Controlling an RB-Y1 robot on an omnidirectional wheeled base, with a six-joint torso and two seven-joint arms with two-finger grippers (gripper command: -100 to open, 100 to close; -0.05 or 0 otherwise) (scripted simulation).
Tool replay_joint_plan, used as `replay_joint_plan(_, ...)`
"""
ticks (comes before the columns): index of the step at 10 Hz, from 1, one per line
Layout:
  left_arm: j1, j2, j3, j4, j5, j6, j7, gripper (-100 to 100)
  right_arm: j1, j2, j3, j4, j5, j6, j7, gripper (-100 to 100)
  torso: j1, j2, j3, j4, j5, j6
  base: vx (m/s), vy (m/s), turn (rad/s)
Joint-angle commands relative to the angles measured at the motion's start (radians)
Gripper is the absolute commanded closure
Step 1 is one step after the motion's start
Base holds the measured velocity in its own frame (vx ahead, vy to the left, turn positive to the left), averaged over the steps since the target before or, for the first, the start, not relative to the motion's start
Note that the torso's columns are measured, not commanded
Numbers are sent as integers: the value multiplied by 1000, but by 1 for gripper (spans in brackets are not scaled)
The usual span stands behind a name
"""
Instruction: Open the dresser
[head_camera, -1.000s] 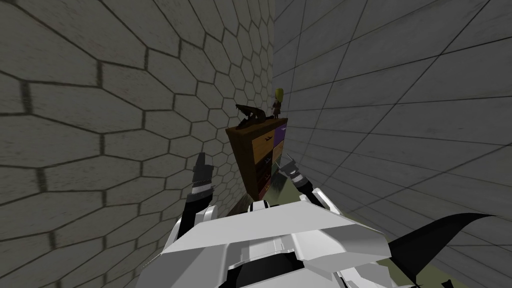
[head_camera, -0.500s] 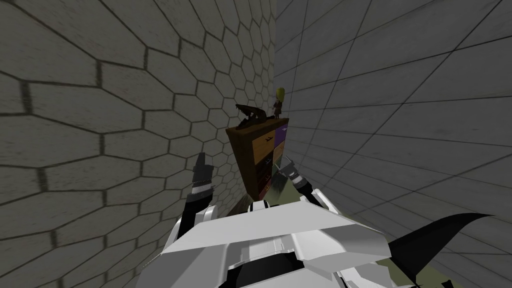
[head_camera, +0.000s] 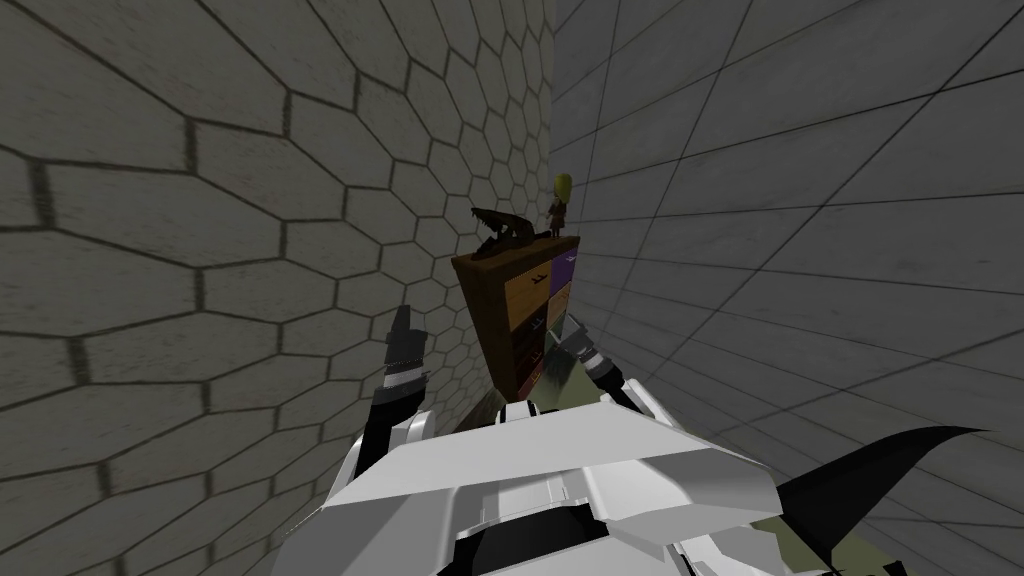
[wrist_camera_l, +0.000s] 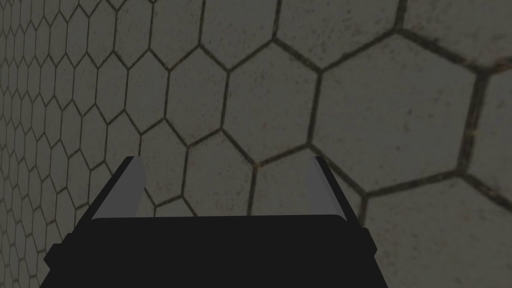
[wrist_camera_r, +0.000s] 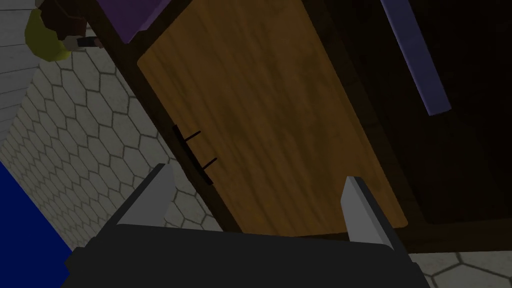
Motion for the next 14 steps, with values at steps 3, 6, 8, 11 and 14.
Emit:
replay_joint_plan(3,0,0,0,0,0,0,0,0,-13,6,-7,65,56,-29,132,-100,0,-1,-1,0,0,0,21,-13,39)
replay_joint_plan(6,0,0,0,0,0,0,0,0,-19,11,-10,95,81,-43,212,-100,0,0,0,0,0,0,15,-12,25)
replay_joint_plan(8,0,0,0,0,0,0,0,0,-24,18,-13,125,106,-57,269,-100,0,-1,-1,0,0,0,20,-14,38)
replay_joint_plan(11,0,0,0,0,0,0,0,0,-30,26,-16,153,130,-70,339,-100,0,0,0,0,0,0,12,-11,20)
replay_joint_plan(14,0,0,0,0,0,0,0,0,-40,50,-22,204,173,-93,428,-100,0,-1,0,0,0,0,17,-17,34)
